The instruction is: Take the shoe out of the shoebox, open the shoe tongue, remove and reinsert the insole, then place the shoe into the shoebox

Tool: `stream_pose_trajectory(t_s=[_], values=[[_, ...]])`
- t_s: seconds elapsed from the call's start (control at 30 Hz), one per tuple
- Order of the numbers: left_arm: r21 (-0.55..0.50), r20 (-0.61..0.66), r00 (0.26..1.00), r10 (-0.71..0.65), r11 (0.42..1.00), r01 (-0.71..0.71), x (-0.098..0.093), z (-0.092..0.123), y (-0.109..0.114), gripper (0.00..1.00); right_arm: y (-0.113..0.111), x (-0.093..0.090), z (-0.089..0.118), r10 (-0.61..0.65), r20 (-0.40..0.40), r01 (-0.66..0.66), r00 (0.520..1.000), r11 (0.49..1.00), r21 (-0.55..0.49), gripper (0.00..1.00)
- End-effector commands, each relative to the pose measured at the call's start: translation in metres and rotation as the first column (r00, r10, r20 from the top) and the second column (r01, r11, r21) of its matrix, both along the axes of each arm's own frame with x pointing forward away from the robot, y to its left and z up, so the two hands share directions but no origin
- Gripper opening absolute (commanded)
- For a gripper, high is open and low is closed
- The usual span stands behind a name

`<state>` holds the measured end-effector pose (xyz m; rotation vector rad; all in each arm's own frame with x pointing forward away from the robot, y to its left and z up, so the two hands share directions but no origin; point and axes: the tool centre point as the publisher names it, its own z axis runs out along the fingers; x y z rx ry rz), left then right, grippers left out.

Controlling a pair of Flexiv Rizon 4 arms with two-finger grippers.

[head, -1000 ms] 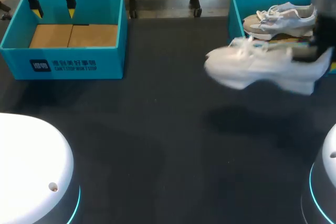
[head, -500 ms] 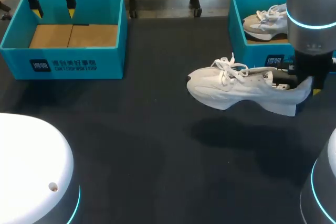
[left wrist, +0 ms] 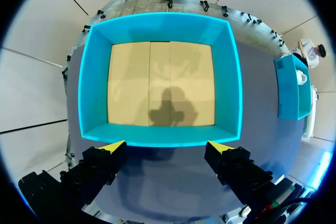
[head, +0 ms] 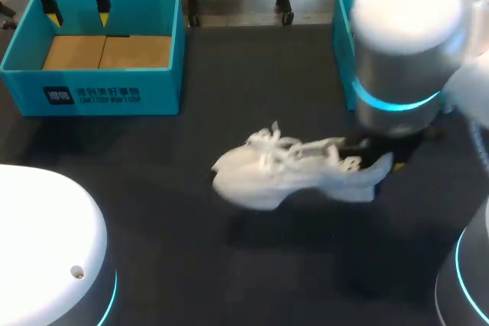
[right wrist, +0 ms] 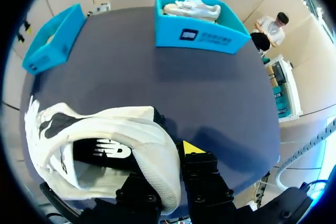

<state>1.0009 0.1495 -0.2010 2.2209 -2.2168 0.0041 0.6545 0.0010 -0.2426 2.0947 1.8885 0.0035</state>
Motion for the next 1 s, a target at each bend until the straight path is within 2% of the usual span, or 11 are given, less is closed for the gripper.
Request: stream_pose_trajectory(t_s=[0.03,0.23,0.27,0.33,0.53,1.0], values=[[0.002,0.000,1.000,-0.001,1.000,0.001,0.000,0.001,0.000,1.00,0.078,0.010,-0.032,0.003,-0.033,-0.005,0.999,0.998,-0.061,0.00],[0.002,0.000,1.000,-0.001,1.000,0.001,0.000,0.001,0.000,1.00,0.109,0.019,-0.067,0.011,-0.083,-0.016,0.996,0.998,-0.061,0.00],[0.002,0.000,1.000,-0.001,1.000,0.001,0.000,0.001,0.000,1.00,0.112,0.020,-0.072,0.000,-0.087,-0.007,0.996,0.996,-0.085,0.00],[0.002,0.000,1.000,-0.001,1.000,0.001,0.000,0.001,0.000,1.00,0.114,0.023,-0.083,-0.002,-0.091,-0.003,0.996,0.999,-0.053,0.00],[0.002,0.000,1.000,-0.001,1.000,0.001,0.000,0.001,0.000,1.00,0.123,0.020,-0.106,-0.007,-0.097,0.000,0.995,0.997,-0.073,0.00],[0.002,0.000,1.000,-0.001,1.000,0.001,0.000,0.001,0.000,1.00,0.131,0.015,-0.136,-0.025,-0.132,0.016,0.991,0.997,-0.070,0.00]])
